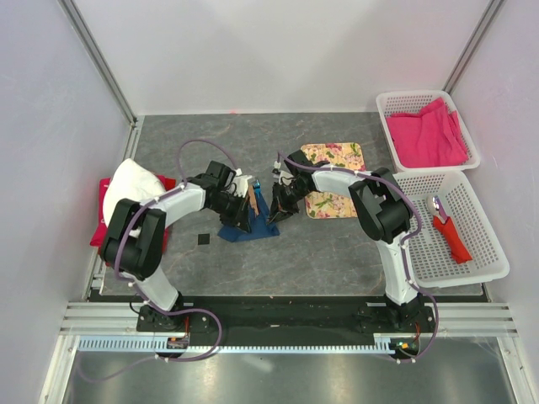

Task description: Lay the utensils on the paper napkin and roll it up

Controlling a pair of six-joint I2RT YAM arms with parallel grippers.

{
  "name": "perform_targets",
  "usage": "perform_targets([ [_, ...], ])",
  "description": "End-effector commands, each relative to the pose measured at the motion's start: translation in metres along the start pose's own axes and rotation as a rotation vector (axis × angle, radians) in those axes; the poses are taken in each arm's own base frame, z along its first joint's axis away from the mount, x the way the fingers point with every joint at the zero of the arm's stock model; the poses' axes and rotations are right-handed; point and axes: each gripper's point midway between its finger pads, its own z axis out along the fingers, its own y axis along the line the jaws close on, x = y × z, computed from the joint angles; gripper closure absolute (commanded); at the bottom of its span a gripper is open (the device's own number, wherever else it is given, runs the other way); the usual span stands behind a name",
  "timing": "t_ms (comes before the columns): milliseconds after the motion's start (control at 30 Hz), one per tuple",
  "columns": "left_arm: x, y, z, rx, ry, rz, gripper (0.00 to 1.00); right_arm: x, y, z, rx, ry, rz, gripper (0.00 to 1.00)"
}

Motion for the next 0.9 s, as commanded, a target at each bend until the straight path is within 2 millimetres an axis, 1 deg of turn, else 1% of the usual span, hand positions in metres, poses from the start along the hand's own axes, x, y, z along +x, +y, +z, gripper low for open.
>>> perform_targets([
  [0, 0.002, 0.007, -0.001, -0.017, 0.020, 0.052, 0.87, -0.008, 0.007, -0.003, -0.008, -0.030, -0.010, 0.92],
  [200, 0.002, 0.017, 0.008, -0.036, 0.042, 0.008, 0.88, -0.009, 0.013, -0.006, -0.027, -0.034, -0.013, 0.95],
  [233, 0.002, 0.018, 0.009, -0.036, 0.043, 0.004, 0.87, -0.009, 0.016, -0.006, -0.035, -0.036, -0.006, 0.96],
  [267, 0.003, 0.019, 0.012, -0.033, 0.050, -0.005, 0.88, -0.011, 0.019, -0.007, -0.046, -0.043, -0.007, 0.99],
  [300, 0.002, 0.019, 0.013, -0.032, 0.051, -0.006, 0.88, -0.011, 0.022, -0.008, -0.060, -0.041, -0.001, 1.00],
  [400, 0.004, 0.021, 0.017, -0.032, 0.061, -0.015, 0.89, -0.013, 0.032, -0.009, -0.092, -0.050, 0.014, 1.00],
  [467, 0.005, 0.022, 0.018, -0.030, 0.066, -0.020, 0.90, -0.014, 0.038, -0.008, -0.112, -0.056, 0.025, 1.00],
  [533, 0.006, 0.023, 0.020, -0.029, 0.070, -0.026, 0.91, -0.012, 0.041, -0.006, -0.125, -0.051, 0.041, 1.00],
  [600, 0.006, 0.023, 0.021, -0.032, 0.069, -0.026, 0.92, -0.014, 0.043, -0.004, -0.138, -0.056, 0.057, 1.00],
  [867, 0.009, 0.025, 0.022, -0.035, 0.071, -0.025, 0.93, -0.014, 0.058, 0.007, -0.178, -0.059, 0.067, 1.00],
])
